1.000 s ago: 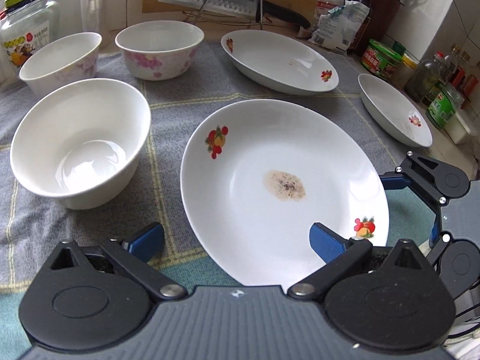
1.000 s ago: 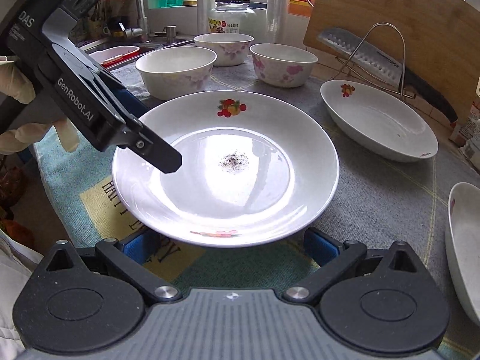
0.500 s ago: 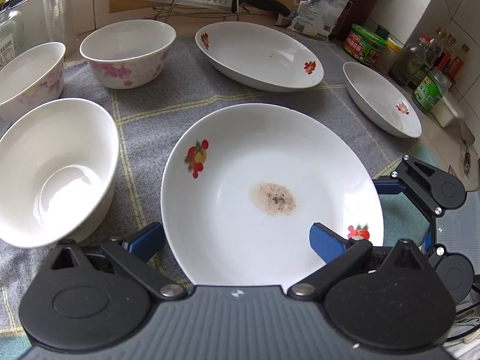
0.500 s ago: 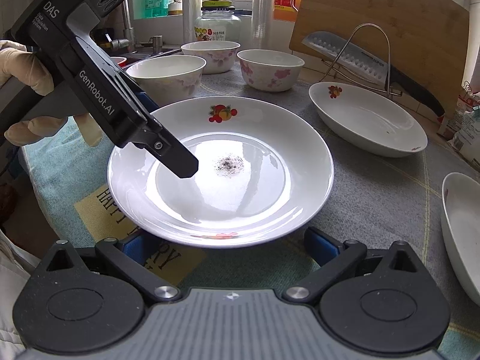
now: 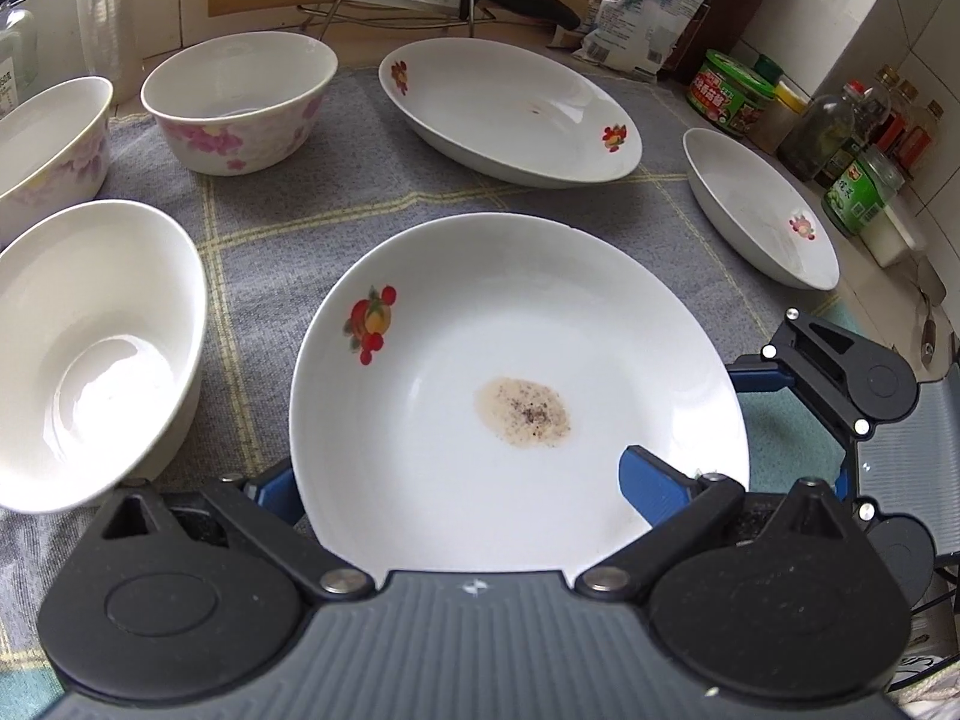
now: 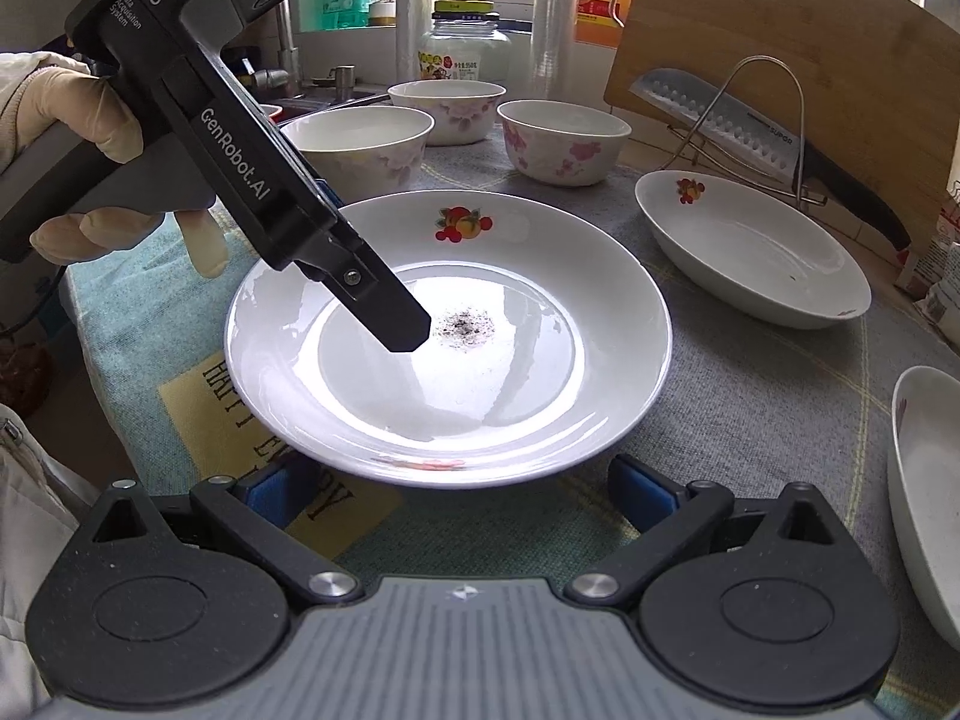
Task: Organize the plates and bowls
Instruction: 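Lift the stained plate with the left gripper and carry it over the other plate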
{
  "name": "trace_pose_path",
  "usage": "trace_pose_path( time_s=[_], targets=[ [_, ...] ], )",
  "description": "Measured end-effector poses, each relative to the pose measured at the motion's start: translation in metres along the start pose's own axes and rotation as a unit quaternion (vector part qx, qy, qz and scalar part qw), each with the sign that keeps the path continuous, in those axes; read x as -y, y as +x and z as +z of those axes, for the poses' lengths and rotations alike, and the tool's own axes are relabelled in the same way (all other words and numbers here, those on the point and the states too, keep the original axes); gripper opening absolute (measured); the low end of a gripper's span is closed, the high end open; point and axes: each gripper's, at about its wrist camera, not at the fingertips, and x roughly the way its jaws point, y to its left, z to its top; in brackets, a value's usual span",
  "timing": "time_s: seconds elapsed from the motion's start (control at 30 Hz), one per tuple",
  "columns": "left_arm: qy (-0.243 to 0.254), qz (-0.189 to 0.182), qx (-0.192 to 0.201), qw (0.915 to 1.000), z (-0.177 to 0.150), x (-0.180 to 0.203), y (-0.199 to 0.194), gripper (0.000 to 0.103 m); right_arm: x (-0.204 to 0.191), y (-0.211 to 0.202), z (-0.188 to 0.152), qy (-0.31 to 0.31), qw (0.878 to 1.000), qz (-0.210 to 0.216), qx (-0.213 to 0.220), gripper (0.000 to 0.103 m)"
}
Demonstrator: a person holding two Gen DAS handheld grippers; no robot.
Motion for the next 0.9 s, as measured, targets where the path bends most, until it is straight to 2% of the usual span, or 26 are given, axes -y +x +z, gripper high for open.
trace_pose_path(
  time_s=[0.47, 0.9],
  targets=[
    [-0.028, 0.017, 0.004, 0.9995, 0.003, 0.001, 0.002, 0.102, 0.030, 0.012, 0.013, -0.086, 0.993, 0.081, -0.030, 0.103],
    [-0.061, 0.043, 0.008, 0.9972, 0.009, 0.004, 0.006, 0.102, 0.039, 0.018, 0.017, -0.135, 0.983, 0.126, -0.024, 0.103]
  ],
)
